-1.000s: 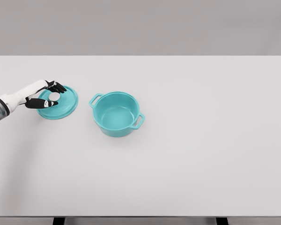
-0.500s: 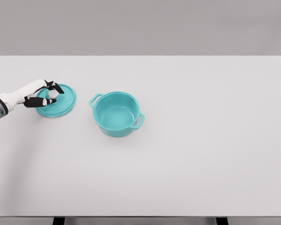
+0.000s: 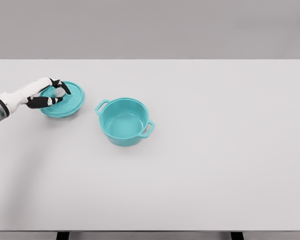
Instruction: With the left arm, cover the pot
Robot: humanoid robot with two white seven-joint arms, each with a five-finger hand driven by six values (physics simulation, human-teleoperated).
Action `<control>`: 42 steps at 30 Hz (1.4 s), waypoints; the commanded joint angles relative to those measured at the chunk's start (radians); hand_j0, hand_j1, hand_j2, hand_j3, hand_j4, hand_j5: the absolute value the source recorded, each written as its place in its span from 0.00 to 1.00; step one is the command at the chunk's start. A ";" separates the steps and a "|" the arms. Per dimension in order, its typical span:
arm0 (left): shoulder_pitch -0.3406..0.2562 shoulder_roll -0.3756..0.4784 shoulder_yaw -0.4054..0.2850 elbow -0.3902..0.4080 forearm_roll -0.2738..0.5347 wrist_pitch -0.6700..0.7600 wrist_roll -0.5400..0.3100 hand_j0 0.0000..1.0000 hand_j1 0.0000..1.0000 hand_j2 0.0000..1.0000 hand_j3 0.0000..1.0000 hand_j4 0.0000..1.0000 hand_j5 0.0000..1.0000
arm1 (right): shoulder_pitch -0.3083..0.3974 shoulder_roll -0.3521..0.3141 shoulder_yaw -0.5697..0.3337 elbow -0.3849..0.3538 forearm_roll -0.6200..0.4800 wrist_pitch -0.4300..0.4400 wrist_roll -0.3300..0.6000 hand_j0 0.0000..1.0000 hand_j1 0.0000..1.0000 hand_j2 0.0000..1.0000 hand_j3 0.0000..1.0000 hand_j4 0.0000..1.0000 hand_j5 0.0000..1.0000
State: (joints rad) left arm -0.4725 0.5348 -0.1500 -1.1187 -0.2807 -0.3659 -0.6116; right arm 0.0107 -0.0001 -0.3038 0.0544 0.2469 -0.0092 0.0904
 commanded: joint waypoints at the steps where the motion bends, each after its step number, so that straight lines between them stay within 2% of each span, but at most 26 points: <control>1: 0.000 0.002 0.003 -0.012 0.008 0.001 0.001 0.49 0.49 0.49 0.49 0.49 0.49 | 0.000 0.000 0.000 -0.001 0.000 0.000 0.000 1.00 1.00 1.00 1.00 1.00 1.00; 17: 0.015 0.004 0.030 -0.107 0.009 -0.005 0.001 0.49 0.49 0.49 0.49 0.49 0.49 | 0.000 0.000 0.000 0.001 0.000 0.000 0.000 1.00 1.00 1.00 1.00 1.00 1.00; 30: 0.067 0.008 0.058 -0.230 0.026 -0.005 0.001 0.49 0.49 0.49 0.49 0.49 0.49 | 0.000 0.000 0.000 -0.001 0.000 0.000 0.000 1.00 1.00 1.00 1.00 1.00 1.00; 42: 0.080 0.005 0.058 -0.279 0.026 -0.005 0.001 0.49 0.49 0.49 0.49 0.49 0.49 | 0.000 0.000 0.000 0.001 0.000 0.000 0.000 1.00 1.00 1.00 1.00 1.00 1.00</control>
State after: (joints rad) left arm -0.3912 0.5404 -0.0914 -1.3910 -0.2606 -0.3733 -0.6115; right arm 0.0107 -0.0001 -0.3038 0.0541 0.2469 -0.0092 0.0903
